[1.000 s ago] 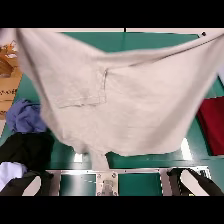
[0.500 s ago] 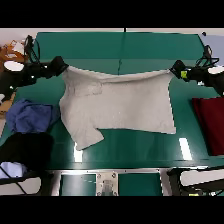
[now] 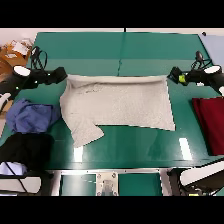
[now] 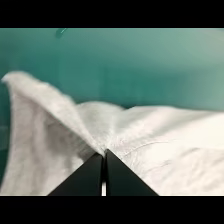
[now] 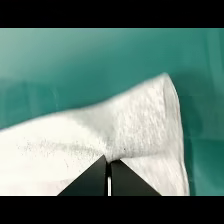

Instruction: Fold the shirts.

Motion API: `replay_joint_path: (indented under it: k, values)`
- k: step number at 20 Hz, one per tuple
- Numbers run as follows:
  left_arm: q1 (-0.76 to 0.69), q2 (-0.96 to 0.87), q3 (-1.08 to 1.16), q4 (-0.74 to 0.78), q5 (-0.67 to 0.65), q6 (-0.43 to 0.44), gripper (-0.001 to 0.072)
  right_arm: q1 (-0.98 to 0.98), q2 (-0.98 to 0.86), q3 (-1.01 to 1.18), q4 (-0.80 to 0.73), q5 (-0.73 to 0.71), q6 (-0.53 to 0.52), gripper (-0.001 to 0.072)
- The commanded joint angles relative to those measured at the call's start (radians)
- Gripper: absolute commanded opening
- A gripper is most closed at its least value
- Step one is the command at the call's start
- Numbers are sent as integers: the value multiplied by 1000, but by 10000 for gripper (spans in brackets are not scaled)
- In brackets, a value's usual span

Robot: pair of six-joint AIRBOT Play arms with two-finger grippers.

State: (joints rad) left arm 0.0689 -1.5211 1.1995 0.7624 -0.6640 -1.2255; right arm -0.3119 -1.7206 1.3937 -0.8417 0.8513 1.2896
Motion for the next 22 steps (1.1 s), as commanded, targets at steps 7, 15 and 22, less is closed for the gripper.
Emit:
replay_joint_path:
  k: [7,15,22]
  values:
    - [14,-50,0,159,-72,-75,27,-18,26,-167,-76,106,15,10]
    - [14,-42,99,140,-278,-75,660,-92,53,-67,-92,362,16,267]
    - [14,-36,321,199,-685,-133,25,-241,354,-333,-115,458,69,11]
